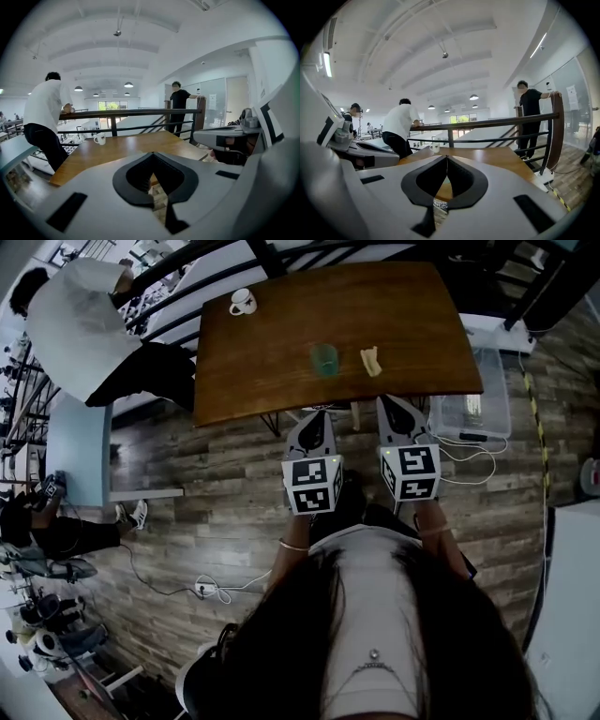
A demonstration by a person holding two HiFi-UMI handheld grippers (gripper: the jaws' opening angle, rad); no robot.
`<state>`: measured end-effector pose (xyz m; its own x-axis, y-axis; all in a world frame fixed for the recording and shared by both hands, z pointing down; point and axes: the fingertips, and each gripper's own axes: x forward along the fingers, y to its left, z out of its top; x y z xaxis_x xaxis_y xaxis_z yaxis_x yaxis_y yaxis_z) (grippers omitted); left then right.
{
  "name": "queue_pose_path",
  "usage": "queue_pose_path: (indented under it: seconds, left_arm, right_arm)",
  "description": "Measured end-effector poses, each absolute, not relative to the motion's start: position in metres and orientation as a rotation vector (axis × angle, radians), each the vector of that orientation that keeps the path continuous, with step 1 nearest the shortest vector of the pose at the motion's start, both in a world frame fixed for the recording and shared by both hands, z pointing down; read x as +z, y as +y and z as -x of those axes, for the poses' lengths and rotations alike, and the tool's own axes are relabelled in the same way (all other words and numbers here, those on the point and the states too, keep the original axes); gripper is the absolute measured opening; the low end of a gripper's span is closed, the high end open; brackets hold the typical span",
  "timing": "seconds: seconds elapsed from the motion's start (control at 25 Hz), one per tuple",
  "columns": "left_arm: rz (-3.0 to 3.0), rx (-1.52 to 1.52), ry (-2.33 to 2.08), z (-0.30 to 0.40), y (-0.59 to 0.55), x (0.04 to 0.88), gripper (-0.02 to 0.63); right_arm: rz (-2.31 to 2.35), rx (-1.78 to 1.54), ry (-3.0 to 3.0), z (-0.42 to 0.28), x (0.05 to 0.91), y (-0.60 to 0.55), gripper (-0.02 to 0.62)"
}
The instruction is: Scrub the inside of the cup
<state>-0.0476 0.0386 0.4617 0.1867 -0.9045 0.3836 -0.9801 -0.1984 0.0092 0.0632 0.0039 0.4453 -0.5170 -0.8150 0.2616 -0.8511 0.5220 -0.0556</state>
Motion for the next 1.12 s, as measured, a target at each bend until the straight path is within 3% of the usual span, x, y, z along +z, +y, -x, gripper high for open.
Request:
queue_pose_path:
  seconds: [1.12]
  left_arm:
    - [-2.299,0.383,-1.624,0.092,-0.052,0.483,0.009]
  right_arm:
    - [-1.515,0.379,-2.41,-0.023,0.474,-0.075,0.037]
